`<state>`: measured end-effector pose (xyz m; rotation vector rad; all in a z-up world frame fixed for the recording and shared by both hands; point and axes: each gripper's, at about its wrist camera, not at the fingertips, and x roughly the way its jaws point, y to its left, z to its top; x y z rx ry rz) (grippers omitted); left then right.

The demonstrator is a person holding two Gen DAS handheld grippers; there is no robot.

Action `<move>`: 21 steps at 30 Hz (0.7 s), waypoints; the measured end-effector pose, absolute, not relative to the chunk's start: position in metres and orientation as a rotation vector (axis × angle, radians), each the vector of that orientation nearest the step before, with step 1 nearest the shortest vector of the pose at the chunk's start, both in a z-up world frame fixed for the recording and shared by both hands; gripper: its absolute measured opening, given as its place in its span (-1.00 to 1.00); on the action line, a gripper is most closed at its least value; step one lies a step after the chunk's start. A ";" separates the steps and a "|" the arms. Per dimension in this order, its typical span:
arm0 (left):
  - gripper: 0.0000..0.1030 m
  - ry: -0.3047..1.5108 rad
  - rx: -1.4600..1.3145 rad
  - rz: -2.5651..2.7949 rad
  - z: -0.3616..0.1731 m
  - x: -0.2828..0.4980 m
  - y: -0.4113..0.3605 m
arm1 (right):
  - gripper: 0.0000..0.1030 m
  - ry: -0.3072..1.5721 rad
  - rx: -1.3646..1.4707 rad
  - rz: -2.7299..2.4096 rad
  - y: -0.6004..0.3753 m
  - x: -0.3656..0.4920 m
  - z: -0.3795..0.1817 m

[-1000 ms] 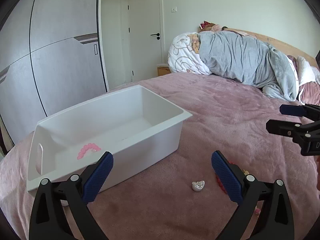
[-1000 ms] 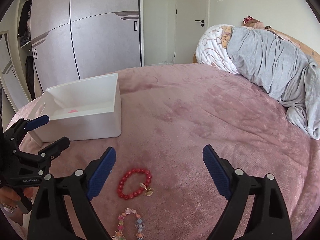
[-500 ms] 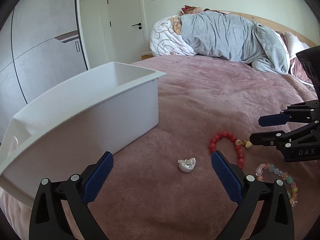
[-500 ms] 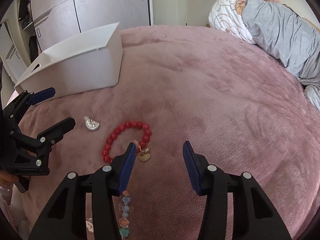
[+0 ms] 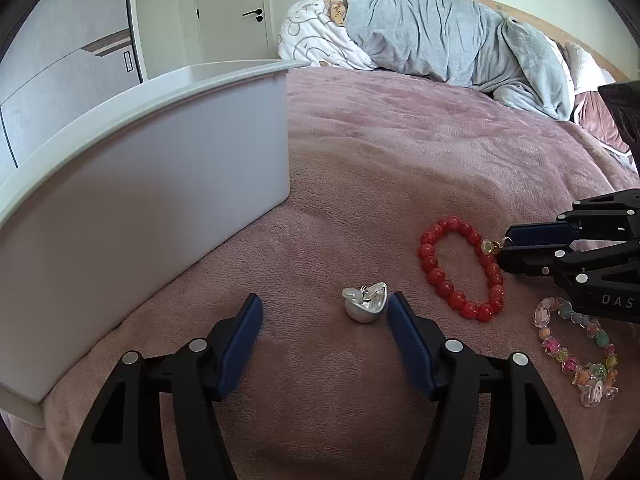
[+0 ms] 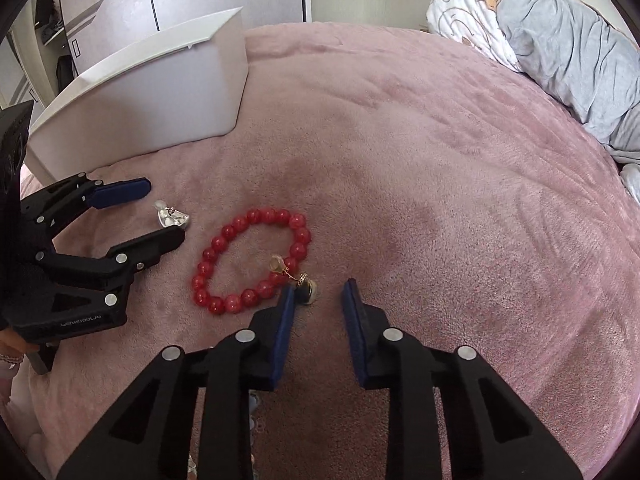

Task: Organize jewelry
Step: 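Grasp the silver heart charm with the left tool while the right tool grasps the red bead bracelet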

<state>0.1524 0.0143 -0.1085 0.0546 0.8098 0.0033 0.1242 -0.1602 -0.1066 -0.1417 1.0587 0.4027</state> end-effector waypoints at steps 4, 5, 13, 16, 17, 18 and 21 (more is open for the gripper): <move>0.06 0.810 0.019 -0.004 -0.110 0.153 0.020 | -0.71 1.055 -0.135 0.407 -0.161 0.124 -0.106; 0.00 0.810 0.012 -0.006 -0.111 0.153 0.021 | -0.77 1.053 -0.136 0.411 -0.160 0.124 -0.106; -0.54 0.806 -0.083 -0.039 -0.112 0.152 0.036 | -0.77 1.039 -0.147 0.418 -0.158 0.120 -0.104; -0.54 0.799 -0.103 -0.049 -0.111 0.151 0.039 | -0.77 1.034 -0.147 0.417 -0.157 0.119 -0.101; -0.54 0.797 -0.108 -0.051 -0.110 0.151 0.040 | -0.77 1.032 -0.143 0.419 -0.158 0.119 -0.100; -0.54 0.795 -0.114 -0.053 -0.110 0.150 0.041 | -0.77 1.030 -0.138 0.419 -0.158 0.119 -0.098; -0.54 0.787 -0.144 -0.055 -0.106 0.145 0.045 | -0.77 1.023 -0.119 0.417 -0.160 0.120 -0.092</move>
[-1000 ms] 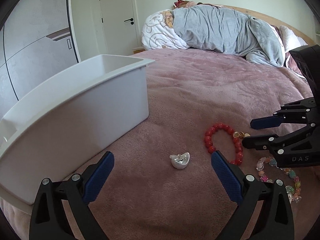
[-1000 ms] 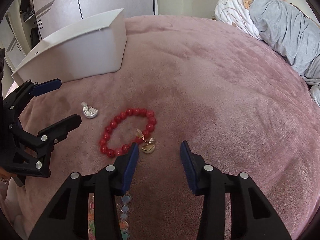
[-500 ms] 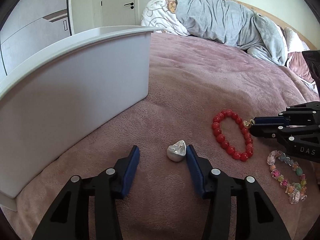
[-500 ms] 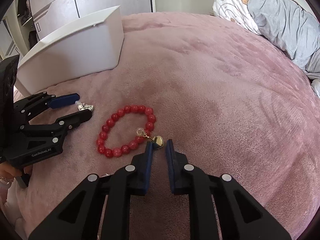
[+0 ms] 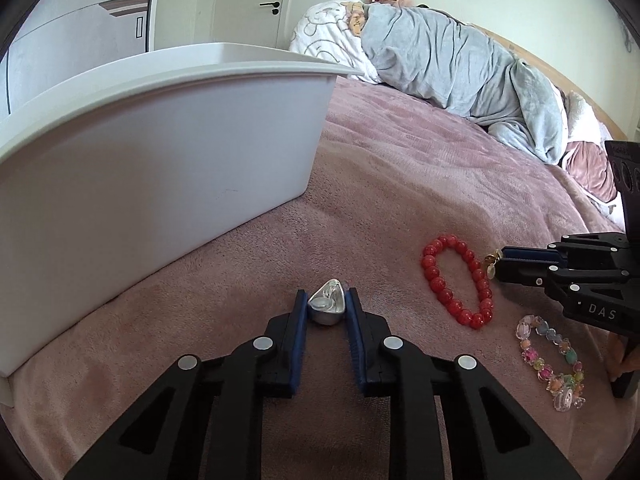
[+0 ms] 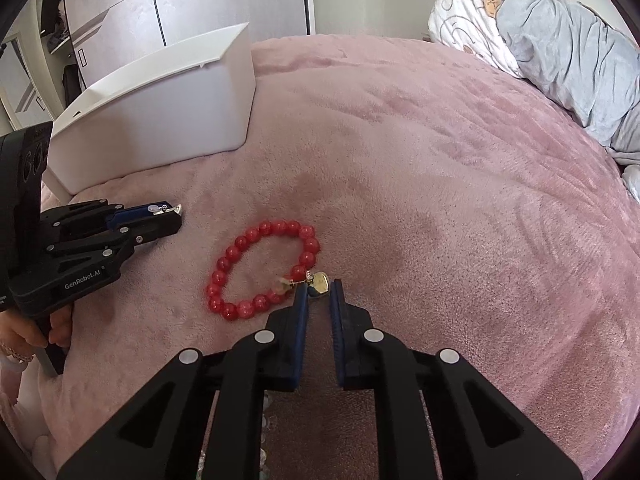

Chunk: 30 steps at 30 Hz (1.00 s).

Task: Organize jewelry
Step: 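Grasp the silver heart charm with the left tool while the right tool grasps the red bead bracelet, then lift the heart charm and red bracelet and carry them over the bin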

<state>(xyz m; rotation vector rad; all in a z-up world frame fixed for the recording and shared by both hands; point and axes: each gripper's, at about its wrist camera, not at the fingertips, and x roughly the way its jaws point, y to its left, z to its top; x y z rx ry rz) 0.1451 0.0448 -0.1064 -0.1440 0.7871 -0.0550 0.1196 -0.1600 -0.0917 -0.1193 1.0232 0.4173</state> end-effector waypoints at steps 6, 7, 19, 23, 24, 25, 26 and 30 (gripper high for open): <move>-0.54 0.773 -0.200 -0.052 -0.097 0.128 0.055 | -0.77 1.006 -0.090 0.414 -0.163 0.121 -0.080; -0.54 0.766 -0.199 -0.050 -0.095 0.125 0.056 | -0.77 1.002 -0.086 0.413 -0.163 0.122 -0.078; -0.54 0.691 -0.016 -0.012 -0.056 0.085 0.058 | -0.77 0.894 -0.030 0.413 -0.156 0.120 -0.020; -0.54 0.667 -0.038 -0.014 -0.029 0.076 0.073 | -0.77 0.837 -0.057 0.412 -0.141 0.121 0.011; -0.54 0.660 -0.045 -0.010 -0.021 0.073 0.079 | -0.77 0.827 -0.062 0.418 -0.137 0.124 0.019; -0.54 0.652 -0.048 -0.007 -0.013 0.071 0.084 | -0.77 0.811 -0.069 0.421 -0.133 0.125 0.029; -0.54 0.643 -0.044 0.004 -0.004 0.069 0.091 | -0.77 0.798 -0.077 0.427 -0.129 0.127 0.038; -0.53 0.609 -0.044 0.045 0.036 0.065 0.125 | -0.77 0.758 -0.071 0.453 -0.111 0.141 0.072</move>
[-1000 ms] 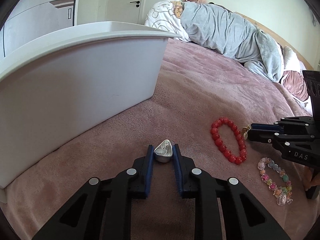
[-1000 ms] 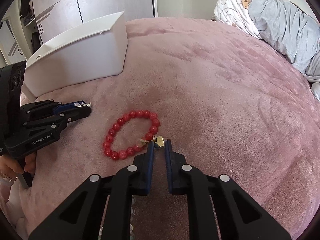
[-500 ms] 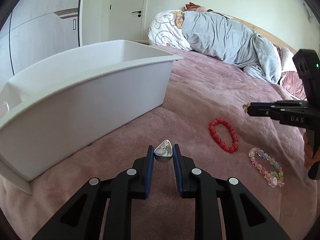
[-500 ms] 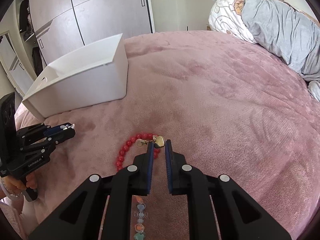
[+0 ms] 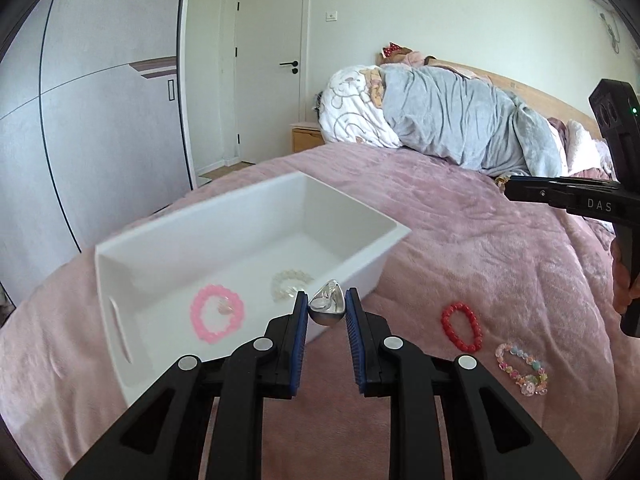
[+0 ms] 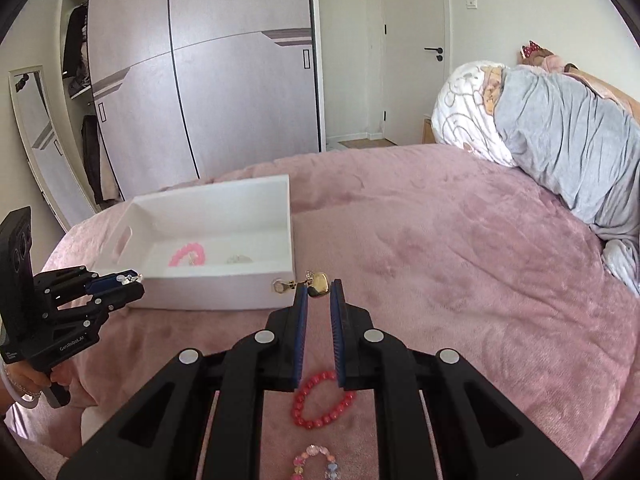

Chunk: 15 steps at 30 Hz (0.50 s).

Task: Organize jewelry
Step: 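Lift the heart charm and red bracelet and carry them over the bin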

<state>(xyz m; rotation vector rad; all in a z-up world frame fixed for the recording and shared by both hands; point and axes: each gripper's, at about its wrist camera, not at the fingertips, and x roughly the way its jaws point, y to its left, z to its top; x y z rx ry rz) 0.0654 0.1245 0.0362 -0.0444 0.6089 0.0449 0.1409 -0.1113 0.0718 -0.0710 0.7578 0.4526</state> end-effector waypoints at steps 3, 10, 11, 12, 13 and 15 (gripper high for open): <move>-0.53 0.603 -0.068 0.094 0.063 0.068 0.157 | -0.76 0.739 -0.083 0.476 -0.093 0.156 0.091; -0.53 0.648 0.014 0.151 0.092 0.095 0.209 | -0.77 0.715 -0.141 0.538 -0.031 0.197 0.111; -0.53 0.662 0.014 0.155 0.092 0.102 0.215 | -0.76 0.722 -0.143 0.548 -0.022 0.203 0.110; -0.53 0.677 0.008 0.156 0.091 0.109 0.220 | -0.77 0.732 -0.142 0.558 -0.014 0.209 0.108; -0.53 0.695 0.002 0.155 0.089 0.117 0.225 | -0.76 0.745 -0.141 0.567 -0.005 0.215 0.105; -0.53 0.739 -0.025 0.133 0.081 0.134 0.234 | -0.76 0.775 -0.148 0.583 0.011 0.225 0.097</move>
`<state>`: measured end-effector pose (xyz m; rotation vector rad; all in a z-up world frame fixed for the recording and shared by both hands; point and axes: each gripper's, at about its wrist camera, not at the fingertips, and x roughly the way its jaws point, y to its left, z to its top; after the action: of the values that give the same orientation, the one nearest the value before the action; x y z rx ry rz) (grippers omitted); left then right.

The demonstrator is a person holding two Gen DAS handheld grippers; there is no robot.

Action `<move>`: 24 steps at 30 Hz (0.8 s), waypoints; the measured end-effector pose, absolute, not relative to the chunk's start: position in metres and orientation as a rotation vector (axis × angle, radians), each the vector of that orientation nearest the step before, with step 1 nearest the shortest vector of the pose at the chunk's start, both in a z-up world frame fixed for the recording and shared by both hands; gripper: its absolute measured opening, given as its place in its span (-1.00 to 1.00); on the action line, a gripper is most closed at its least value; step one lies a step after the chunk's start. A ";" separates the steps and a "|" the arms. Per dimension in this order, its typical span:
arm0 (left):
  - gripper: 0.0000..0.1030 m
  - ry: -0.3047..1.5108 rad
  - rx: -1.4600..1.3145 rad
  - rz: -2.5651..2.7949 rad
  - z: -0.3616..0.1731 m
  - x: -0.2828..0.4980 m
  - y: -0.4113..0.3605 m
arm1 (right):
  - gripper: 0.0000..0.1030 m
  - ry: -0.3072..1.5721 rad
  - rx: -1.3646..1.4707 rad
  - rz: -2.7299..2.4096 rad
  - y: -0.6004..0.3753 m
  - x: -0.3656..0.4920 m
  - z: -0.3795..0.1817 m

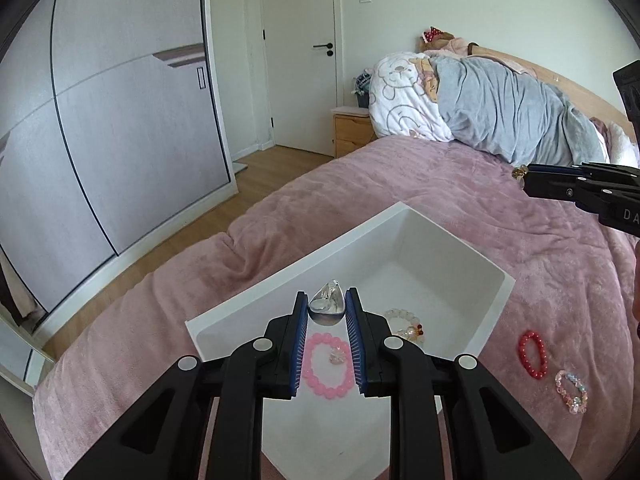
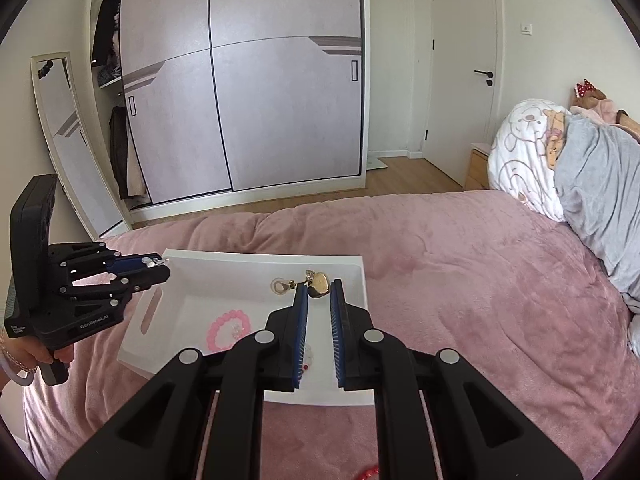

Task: Organize jewelry
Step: 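Lift the heart charm and red bracelet and carry them over the bin, then open both tools to release the heart charm and red bracelet into the bin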

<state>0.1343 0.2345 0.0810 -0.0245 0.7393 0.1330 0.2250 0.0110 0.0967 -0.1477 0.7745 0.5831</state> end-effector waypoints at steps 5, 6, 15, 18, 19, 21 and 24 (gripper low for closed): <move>-0.53 0.862 -0.061 0.128 0.050 0.165 0.252 | -0.76 0.878 -0.159 0.612 0.046 0.249 0.066; -0.53 0.882 -0.046 0.130 0.043 0.169 0.251 | -0.76 0.912 -0.151 0.621 0.052 0.254 0.057; -0.53 0.979 -0.016 0.131 0.004 0.185 0.246 | -0.77 1.134 -0.083 0.574 0.083 0.280 -0.021; -0.52 0.995 -0.022 0.142 -0.003 0.188 0.248 | -0.76 1.151 -0.145 0.554 0.096 0.280 -0.035; -0.52 1.000 -0.019 0.144 -0.005 0.189 0.248 | -0.76 1.159 -0.155 0.547 0.099 0.281 -0.038; -0.52 1.001 -0.014 0.150 -0.007 0.189 0.248 | -0.76 1.163 -0.154 0.540 0.101 0.281 -0.043; -0.41 0.976 -0.017 0.156 -0.004 0.186 0.247 | -0.74 1.173 -0.104 0.536 0.098 0.283 -0.044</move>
<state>0.1859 0.2470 -0.0038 -0.0165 0.9764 0.1565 0.2831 0.0983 -0.0444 -0.1037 1.1728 0.5360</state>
